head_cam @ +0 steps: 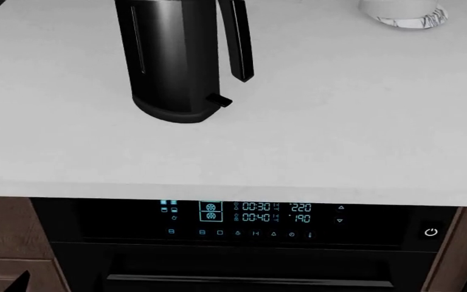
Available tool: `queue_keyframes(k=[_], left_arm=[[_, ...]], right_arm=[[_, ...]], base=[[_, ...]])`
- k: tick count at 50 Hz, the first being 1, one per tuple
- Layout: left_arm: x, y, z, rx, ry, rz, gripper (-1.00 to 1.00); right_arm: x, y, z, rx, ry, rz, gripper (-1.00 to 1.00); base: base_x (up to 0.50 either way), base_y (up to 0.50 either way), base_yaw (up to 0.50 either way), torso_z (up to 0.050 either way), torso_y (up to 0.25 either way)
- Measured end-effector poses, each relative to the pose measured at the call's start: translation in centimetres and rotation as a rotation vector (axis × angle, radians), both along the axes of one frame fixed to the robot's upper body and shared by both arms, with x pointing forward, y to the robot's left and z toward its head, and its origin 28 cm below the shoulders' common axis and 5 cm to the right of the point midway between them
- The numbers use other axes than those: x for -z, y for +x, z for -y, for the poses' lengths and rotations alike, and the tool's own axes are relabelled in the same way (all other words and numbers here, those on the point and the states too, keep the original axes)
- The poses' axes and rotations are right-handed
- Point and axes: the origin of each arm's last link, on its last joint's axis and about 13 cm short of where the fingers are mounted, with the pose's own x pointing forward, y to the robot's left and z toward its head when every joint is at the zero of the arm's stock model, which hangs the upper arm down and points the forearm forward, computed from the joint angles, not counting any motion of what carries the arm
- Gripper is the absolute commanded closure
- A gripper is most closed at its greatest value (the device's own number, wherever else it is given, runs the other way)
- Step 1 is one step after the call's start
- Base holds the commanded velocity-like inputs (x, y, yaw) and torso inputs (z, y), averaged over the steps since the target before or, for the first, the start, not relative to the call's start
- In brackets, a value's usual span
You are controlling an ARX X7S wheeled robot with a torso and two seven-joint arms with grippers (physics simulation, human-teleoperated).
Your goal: Close the lid of the electric kettle.
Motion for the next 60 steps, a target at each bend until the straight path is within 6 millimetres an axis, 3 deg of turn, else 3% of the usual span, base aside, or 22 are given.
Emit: queue_keyframes(k=[17,60], left_arm=[[0.09,0.08,-0.15,-0.011,0.002,-0.005,-1.0],[-0.32,-0.05,-0.12,0.01,-0.026,-0.043,-1.0]], right_arm=[[0.17,-0.07,-0.1,-0.003,0.011,-0.009,-1.0],[0.35,-0.17,-0.07,0.004,0.019,-0.017,-1.0]], base=[[0.0,0.12,0.0,0.002,0.0],[0.0,0.0,0.0,0.05,0.0]])
